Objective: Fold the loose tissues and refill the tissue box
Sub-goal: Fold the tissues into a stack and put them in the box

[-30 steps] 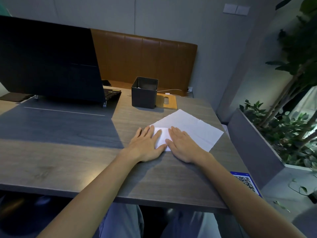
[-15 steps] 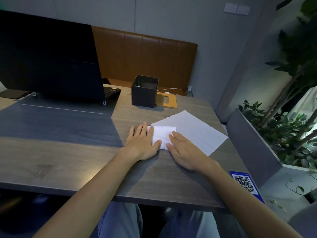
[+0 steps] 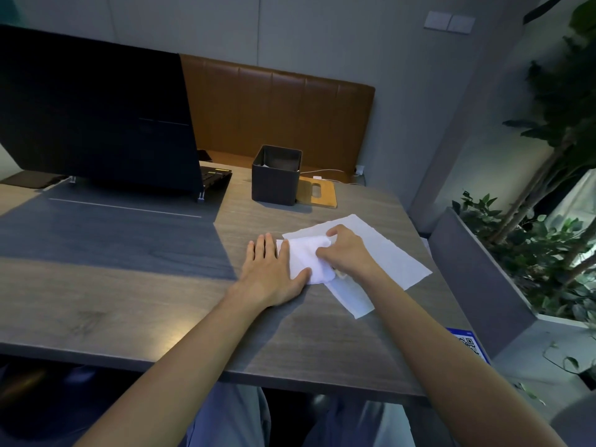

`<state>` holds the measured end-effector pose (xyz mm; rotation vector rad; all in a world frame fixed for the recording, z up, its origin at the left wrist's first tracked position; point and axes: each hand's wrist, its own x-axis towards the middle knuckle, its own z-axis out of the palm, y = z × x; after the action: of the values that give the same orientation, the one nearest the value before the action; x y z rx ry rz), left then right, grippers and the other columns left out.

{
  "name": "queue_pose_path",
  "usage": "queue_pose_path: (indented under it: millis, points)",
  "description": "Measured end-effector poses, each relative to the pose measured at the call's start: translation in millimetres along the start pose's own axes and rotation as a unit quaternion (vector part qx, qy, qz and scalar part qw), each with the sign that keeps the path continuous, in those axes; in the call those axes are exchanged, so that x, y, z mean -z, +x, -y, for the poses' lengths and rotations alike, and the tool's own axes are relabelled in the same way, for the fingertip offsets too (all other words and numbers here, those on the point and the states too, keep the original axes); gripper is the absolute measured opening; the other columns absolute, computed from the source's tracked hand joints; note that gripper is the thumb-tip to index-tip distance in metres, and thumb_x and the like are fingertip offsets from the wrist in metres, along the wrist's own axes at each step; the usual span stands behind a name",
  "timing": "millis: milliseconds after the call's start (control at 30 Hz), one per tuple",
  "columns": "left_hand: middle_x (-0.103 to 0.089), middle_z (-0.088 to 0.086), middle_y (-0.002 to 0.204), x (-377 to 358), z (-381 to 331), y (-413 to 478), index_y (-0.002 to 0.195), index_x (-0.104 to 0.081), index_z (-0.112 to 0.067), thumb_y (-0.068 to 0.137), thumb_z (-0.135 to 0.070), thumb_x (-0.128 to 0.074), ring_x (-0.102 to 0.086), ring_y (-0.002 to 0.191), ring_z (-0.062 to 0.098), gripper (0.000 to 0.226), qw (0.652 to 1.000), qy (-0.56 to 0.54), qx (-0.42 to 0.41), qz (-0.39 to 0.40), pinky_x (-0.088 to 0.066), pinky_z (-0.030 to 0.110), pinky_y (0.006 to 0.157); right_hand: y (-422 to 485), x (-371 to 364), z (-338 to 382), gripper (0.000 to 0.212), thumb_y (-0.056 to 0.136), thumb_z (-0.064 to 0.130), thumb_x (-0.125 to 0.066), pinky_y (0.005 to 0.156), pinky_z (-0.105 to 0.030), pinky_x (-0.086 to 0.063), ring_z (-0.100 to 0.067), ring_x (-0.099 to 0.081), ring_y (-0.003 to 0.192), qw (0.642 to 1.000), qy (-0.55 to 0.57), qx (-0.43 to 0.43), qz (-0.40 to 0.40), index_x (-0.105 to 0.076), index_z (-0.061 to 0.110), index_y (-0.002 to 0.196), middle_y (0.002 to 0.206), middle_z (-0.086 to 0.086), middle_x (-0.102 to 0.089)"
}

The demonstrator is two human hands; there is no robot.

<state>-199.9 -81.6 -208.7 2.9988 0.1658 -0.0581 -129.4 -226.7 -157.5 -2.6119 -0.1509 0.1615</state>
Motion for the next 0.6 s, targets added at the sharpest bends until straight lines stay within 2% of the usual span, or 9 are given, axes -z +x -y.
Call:
queue_pose_path:
  millis: [133, 300, 400, 500, 567, 600]
  points:
    - [0.009, 0.021, 0.167, 1, -2, 1, 0.162, 0.0, -0.014, 0.096, -0.071, -0.019, 0.011, 0.154, 0.035, 0.089, 1.0, 0.0, 0.005, 0.002, 0.003, 0.05, 0.125, 2, 0, -1, 0.05, 0.095, 0.032, -0.067, 0.068, -0.017, -0.038, -0.014, -0.041, 0.097, 0.999, 0.028, -0.01, -0.023, -0.044, 0.022, 0.138, 0.136, -0.005, -0.053]
    - [0.007, 0.021, 0.167, -1, 0, 3, 0.162, -0.001, -0.015, 0.096, -0.072, -0.02, 0.009, 0.155, 0.036, 0.089, 1.0, 0.0, 0.004, -0.006, 0.002, 0.051, 0.125, 2, -1, -6, 0.045, 0.095, 0.032, -0.067, 0.089, -0.03, -0.052, -0.02, -0.05, 0.104, 0.997, 0.077, -0.018, -0.025, -0.047, 0.025, 0.135, 0.131, -0.006, -0.053]
    - [0.003, 0.021, 0.167, -2, 1, 4, 0.161, -0.004, -0.015, 0.095, -0.072, -0.022, 0.006, 0.155, 0.036, 0.089, 1.0, -0.012, 0.007, -0.016, 0.0, 0.051, 0.125, 1, -3, -9, 0.039, 0.095, 0.024, -0.066, 0.074, -0.021, -0.05, -0.017, -0.052, 0.101, 0.989, 0.144, 0.009, -0.038, -0.049, 0.028, 0.13, 0.129, -0.003, -0.056]
    - [-0.019, 0.018, 0.164, -3, 4, 6, 0.16, -0.013, -0.017, 0.095, -0.07, -0.03, -0.015, 0.151, 0.035, 0.085, 0.996, -0.057, -0.007, -0.065, -0.013, 0.051, 0.123, -1, -1, -14, 0.038, 0.096, 0.022, -0.065, 0.068, -0.017, -0.05, -0.016, -0.057, 0.103, 0.977, 0.201, 0.051, -0.048, -0.05, 0.031, 0.129, 0.127, 0.0, -0.058]
    - [-0.037, 0.012, 0.157, 2, 7, 8, 0.159, -0.017, -0.018, 0.096, -0.068, -0.038, -0.034, 0.143, 0.03, 0.083, 0.977, -0.167, -0.016, -0.131, -0.026, 0.048, 0.119, -3, 5, -16, 0.038, 0.095, 0.02, -0.065, 0.074, -0.023, -0.057, -0.016, -0.06, 0.105, 0.963, 0.256, 0.07, -0.041, -0.05, 0.032, 0.128, 0.125, 0.002, -0.06]
    - [-0.043, 0.007, 0.152, 9, 7, 8, 0.16, -0.016, -0.019, 0.096, -0.066, -0.042, -0.04, 0.139, 0.027, 0.083, 0.956, -0.25, -0.011, -0.155, -0.032, 0.046, 0.115, -5, 10, -16, 0.039, 0.095, 0.02, -0.066, 0.077, -0.026, -0.059, -0.016, -0.061, 0.105, 0.956, 0.279, 0.078, -0.036, -0.05, 0.032, 0.128, 0.123, 0.003, -0.061]
